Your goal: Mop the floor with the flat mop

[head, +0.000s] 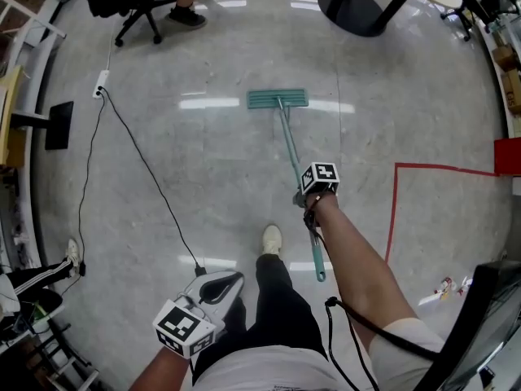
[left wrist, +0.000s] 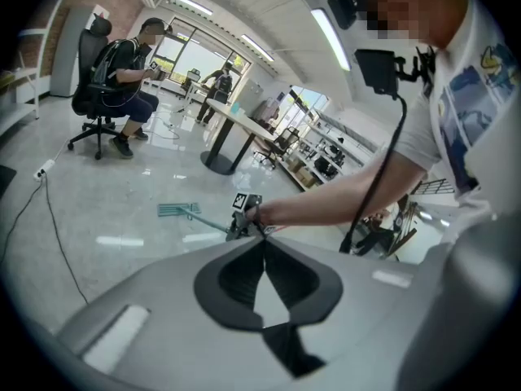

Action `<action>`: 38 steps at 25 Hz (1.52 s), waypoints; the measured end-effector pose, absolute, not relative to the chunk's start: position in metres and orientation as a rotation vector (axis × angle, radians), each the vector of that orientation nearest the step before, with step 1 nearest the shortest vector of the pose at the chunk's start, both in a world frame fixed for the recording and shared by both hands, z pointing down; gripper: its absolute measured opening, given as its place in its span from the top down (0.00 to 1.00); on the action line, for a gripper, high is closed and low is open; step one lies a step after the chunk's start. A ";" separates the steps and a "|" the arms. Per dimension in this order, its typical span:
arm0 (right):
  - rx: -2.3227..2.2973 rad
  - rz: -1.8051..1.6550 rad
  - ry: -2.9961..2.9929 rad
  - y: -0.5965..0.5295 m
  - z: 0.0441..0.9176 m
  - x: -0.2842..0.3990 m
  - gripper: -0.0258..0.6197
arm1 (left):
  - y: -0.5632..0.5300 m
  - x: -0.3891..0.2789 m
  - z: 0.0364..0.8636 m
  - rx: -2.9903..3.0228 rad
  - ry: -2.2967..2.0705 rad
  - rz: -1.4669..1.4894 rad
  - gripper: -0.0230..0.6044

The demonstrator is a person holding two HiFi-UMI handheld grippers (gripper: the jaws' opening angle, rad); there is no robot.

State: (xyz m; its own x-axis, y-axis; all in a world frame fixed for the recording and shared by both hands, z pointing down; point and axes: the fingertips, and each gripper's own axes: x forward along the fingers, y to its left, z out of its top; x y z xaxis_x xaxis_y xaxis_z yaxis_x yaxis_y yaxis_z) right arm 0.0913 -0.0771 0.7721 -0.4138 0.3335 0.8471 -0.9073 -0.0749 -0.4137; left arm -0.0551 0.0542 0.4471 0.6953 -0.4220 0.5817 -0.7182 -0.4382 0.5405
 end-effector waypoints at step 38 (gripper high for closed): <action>0.697 1.735 -1.222 0.204 0.725 0.093 0.88 | 0.146 -0.100 0.458 2.204 -0.723 0.460 0.96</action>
